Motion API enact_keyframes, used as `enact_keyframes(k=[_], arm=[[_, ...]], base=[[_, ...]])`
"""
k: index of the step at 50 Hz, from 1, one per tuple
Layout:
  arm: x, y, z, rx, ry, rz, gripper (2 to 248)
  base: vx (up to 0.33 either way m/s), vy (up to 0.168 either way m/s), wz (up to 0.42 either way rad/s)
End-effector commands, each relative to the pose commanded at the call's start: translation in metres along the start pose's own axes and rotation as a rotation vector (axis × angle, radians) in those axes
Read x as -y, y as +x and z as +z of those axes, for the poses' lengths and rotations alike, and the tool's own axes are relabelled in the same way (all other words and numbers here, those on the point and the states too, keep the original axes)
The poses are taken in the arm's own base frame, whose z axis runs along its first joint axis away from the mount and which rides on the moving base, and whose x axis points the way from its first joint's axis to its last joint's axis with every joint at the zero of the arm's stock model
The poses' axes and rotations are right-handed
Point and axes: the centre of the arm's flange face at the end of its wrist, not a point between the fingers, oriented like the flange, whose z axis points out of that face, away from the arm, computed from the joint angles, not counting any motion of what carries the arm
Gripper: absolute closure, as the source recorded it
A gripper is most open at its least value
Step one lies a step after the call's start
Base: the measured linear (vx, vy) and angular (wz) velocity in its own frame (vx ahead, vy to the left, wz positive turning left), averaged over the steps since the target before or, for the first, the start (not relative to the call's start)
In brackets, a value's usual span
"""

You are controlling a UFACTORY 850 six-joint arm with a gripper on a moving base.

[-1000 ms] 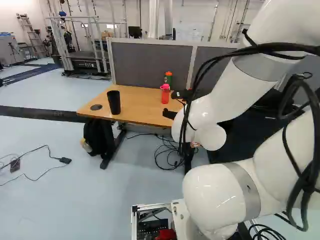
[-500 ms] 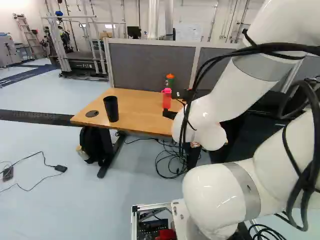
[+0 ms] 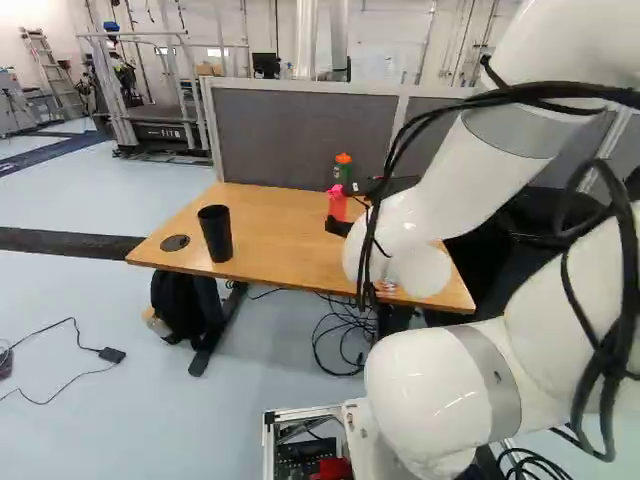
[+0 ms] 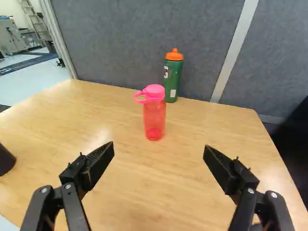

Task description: Pick up the green bottle from the table

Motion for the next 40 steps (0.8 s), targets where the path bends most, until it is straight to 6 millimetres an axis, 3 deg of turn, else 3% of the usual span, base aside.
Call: enact_keyframes(k=[17,40], arm=[[0.0,0.015,0.028,0.006,0.0,0.0,3],[0.0,0.051,0.062,-0.046,0.0,0.0,3]], base=[[0.014,0.0,0.001],[0.0,0.0,0.0]])
